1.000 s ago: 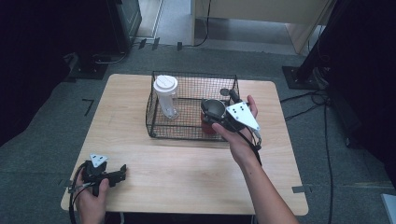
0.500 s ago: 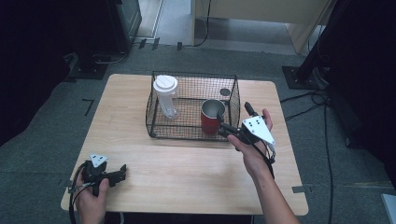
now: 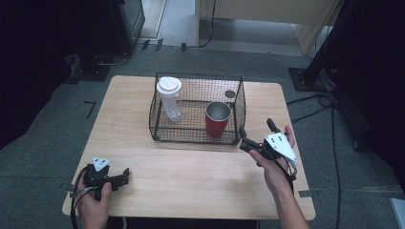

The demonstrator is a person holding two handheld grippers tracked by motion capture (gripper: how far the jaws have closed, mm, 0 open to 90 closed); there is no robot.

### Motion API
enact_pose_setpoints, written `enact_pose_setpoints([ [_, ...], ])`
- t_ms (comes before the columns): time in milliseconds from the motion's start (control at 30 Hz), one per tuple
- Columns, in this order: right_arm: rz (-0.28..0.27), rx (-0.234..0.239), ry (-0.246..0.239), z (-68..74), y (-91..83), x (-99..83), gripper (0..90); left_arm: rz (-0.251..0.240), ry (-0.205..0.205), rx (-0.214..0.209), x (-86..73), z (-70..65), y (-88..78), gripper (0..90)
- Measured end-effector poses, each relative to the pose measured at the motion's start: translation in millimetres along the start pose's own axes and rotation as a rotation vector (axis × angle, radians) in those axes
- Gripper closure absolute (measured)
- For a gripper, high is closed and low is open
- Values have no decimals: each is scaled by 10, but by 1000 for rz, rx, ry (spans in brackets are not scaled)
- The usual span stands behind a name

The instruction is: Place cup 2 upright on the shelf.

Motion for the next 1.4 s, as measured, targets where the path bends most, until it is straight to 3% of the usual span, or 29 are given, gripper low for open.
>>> enact_pose_setpoints([
  [433,77,-86,-22,-481,-183,-380,21,1,0,0,0,0,-1,0],
  [633,124,-112,6,-638,-329,-520,21,1,-1,0,0,-1,-1,0],
  [767,190,-133,-5,-733,-444,-665,21,2,0,0,0,0,-1,0],
  [900,273,-127,22,-830,-568,-743,22,2,0,0,0,0,-1,0],
  [1033,353,-128,-43,-866,-653,-865,22,2,0,0,0,0,-1,0],
  [1133,407,-115,-40,-869,-698,-904,31,2,0,0,0,0,-1,0],
  [1300,514,-172,-94,-913,-736,-957,56,2,1,0,-1,0,-1,0],
  [1400,569,-166,-96,-922,-779,-987,57,2,1,0,-1,0,-2,0],
])
Point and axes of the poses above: each handheld gripper's, and its own axes: y roughly forward along the jaws, x roughly out of its top, z roughly to its left, the point moved 4 cm from there along y, roughly forward along the jaws, and after that the axes turned 14 degrees about -x, right-handed, at the moved point
